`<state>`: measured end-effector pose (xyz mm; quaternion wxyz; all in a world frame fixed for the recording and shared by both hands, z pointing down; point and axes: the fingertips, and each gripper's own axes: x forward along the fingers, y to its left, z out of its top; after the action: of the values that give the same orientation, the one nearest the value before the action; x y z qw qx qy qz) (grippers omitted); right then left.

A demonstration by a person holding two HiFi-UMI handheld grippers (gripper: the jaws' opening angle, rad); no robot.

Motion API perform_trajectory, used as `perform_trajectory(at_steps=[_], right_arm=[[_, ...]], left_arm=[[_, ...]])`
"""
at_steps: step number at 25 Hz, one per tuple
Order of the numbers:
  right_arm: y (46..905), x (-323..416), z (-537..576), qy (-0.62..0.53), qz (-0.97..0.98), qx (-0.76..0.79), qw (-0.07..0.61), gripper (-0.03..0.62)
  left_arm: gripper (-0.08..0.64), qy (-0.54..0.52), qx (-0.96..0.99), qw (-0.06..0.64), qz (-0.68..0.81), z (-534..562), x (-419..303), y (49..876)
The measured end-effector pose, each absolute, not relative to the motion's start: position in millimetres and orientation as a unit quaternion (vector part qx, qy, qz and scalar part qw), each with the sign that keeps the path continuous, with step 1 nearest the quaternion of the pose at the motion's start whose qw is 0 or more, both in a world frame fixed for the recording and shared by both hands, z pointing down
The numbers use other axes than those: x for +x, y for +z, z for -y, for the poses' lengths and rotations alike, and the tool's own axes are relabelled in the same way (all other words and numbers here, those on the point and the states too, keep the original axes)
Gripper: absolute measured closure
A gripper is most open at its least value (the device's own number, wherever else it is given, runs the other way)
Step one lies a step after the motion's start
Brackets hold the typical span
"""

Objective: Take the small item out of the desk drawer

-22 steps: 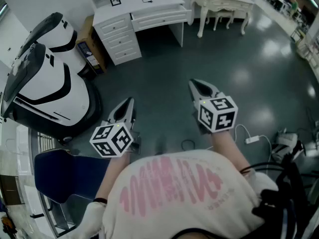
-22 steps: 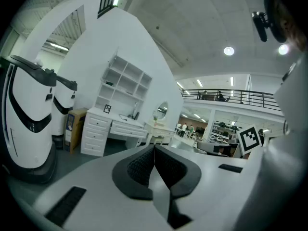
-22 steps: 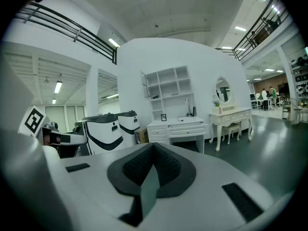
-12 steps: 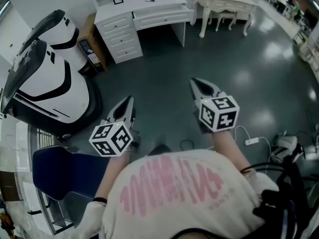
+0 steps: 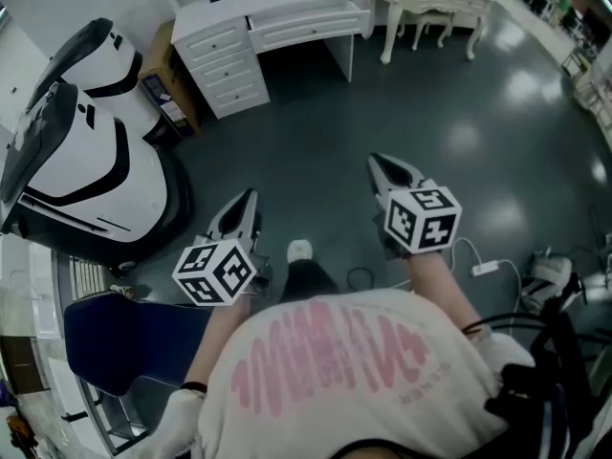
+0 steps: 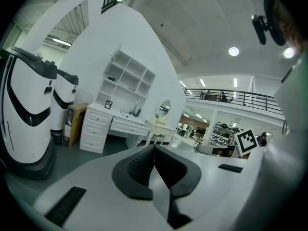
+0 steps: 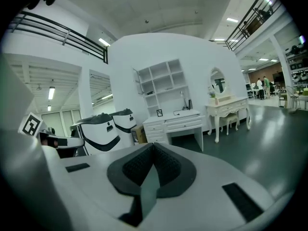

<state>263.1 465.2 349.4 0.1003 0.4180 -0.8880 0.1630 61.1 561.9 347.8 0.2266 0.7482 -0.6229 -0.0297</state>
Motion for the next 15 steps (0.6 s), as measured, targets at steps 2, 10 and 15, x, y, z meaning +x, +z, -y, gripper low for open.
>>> perform_trajectory(at_steps=[2,10,15], right_arm=[[353.9,255.5,-446.8,0.165,0.886,0.421,0.107,0.575],[342.4,218.5,-363.4,0.171,0.879,0.431,0.114,0.575],[320.9,187.1,-308.3,0.168,0.878,0.438,0.095,0.575]], left_arm=[[0.531,-0.031,0.749,0.231,0.620,-542.4,53.3,352.5],[0.531,-0.025,0.764,0.237,0.599,-447.9,19.6,342.3],[0.531,-0.032,0.779,0.226,0.584,-387.7,-12.5,318.2]])
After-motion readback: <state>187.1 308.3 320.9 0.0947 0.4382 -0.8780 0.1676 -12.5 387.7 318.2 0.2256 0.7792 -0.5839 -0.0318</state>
